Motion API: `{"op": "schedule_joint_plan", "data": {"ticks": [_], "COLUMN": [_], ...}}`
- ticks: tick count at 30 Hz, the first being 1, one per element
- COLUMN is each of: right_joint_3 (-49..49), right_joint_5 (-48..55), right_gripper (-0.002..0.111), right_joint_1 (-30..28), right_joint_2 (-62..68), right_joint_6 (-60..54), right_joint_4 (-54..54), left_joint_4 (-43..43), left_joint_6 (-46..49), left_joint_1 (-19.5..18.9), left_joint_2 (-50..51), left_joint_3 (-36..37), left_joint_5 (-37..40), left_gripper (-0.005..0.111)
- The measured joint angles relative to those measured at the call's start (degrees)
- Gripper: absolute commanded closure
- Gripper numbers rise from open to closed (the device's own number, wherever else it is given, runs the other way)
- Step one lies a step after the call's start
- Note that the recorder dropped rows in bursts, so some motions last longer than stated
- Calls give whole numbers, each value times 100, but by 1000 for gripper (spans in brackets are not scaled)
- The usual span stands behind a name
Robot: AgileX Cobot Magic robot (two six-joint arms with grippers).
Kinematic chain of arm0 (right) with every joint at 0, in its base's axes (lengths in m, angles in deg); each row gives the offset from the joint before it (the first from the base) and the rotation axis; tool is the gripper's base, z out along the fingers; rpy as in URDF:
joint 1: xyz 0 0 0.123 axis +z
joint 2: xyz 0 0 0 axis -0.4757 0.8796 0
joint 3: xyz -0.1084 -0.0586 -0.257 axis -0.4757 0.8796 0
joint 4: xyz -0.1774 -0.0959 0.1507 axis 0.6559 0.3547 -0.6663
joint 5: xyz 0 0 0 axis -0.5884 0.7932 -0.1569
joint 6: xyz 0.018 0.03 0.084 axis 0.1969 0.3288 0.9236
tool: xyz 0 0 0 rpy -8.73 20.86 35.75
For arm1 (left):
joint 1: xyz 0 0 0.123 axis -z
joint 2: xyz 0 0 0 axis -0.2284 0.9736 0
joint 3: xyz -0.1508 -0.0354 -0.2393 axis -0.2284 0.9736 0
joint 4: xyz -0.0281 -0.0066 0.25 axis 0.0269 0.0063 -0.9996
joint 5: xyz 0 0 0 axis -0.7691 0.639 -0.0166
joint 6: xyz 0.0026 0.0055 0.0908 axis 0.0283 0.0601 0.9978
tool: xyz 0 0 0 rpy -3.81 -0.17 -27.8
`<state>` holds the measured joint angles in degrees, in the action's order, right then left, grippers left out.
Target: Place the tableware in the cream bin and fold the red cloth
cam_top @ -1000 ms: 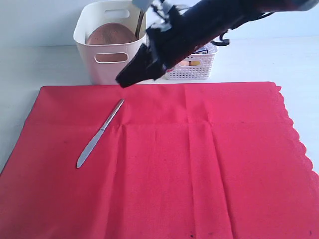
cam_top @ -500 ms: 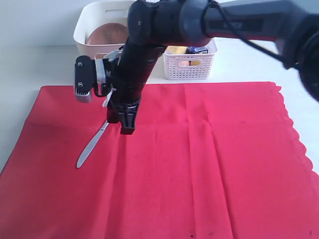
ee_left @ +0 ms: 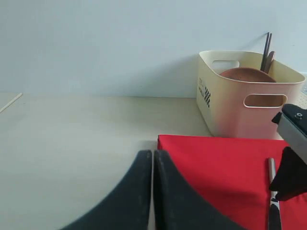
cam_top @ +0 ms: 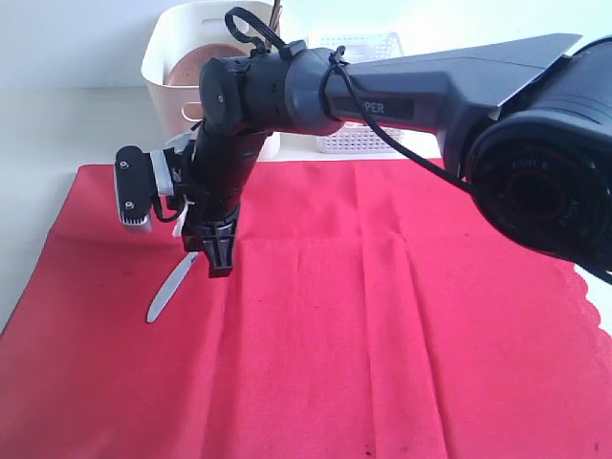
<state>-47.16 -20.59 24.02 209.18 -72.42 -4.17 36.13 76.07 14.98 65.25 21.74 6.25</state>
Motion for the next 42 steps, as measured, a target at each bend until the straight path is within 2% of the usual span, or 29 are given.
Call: {"op": "schedule_joint_plan", "data": {"ticks": [3, 6, 24, 27, 31, 36, 42], "right_joint_3": [-13, -34, -67, -101, -114, -114, -114], "right_joint_5": [-164, -137, 16, 256, 545, 714, 1118], "right_gripper": [59, 49, 49, 58, 83, 108, 108], "right_joint_1": [0, 0, -10, -10, -10, -10, -10], "right_joint_2": [0, 0, 217, 237, 255, 215, 49], "right_joint_6": [30, 76, 341, 355, 355, 420, 488], "right_joint_4": [-14, -26, -242, -321, -338, -288, -36], "left_joint_4": [0, 0, 0, 0, 0, 0, 0], "left_joint_6": [0, 0, 0, 0, 0, 0, 0], "left_joint_1": [0, 0, 0, 0, 0, 0, 0], "left_joint_2": [0, 0, 0, 0, 0, 0, 0], "left_joint_3": [0, 0, 0, 0, 0, 0, 0], "left_joint_5": [0, 0, 0, 0, 0, 0, 0], "left_gripper": [103, 103, 103, 103, 103, 103, 103]}}
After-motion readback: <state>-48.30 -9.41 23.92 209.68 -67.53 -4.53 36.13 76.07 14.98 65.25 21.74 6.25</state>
